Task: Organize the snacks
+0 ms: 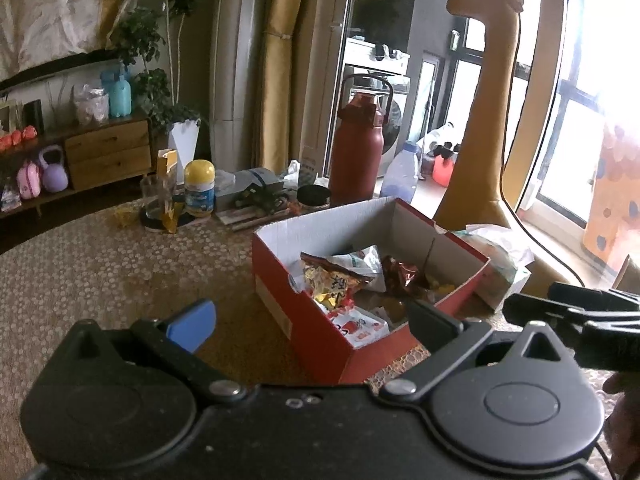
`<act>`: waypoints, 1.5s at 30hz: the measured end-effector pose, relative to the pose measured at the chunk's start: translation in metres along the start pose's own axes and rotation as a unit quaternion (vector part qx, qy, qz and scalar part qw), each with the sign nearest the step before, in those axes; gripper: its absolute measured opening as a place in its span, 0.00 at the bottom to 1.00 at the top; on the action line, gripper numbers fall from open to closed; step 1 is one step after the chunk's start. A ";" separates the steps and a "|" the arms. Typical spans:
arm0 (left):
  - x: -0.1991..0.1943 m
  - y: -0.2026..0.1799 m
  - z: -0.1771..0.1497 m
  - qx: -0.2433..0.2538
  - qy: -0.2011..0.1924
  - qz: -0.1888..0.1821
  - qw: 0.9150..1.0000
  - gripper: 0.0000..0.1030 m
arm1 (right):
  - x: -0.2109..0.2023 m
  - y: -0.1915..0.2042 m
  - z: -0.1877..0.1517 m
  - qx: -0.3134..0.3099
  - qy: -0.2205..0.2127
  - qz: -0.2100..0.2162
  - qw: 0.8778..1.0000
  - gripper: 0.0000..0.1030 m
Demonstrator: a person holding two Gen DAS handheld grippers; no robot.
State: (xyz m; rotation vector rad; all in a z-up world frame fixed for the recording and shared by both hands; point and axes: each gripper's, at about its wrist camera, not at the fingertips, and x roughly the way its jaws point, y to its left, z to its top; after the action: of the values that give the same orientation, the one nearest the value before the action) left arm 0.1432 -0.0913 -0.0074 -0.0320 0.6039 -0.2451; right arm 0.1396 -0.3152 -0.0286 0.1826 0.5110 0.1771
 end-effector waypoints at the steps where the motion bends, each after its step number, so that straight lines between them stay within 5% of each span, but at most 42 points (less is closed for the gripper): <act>1: -0.001 0.000 -0.001 0.000 0.001 0.003 1.000 1.00 | -0.001 0.001 -0.002 0.003 0.000 -0.001 1.000 0.95; 45: -0.020 -0.003 -0.014 -0.007 0.003 -0.001 1.000 1.00 | -0.009 0.010 -0.017 0.019 0.013 -0.003 1.000 0.95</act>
State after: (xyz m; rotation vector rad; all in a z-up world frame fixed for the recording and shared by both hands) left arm 0.1193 -0.0891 -0.0074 -0.0451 0.6108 -0.2439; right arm 0.1221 -0.3054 -0.0365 0.2164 0.5411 0.1645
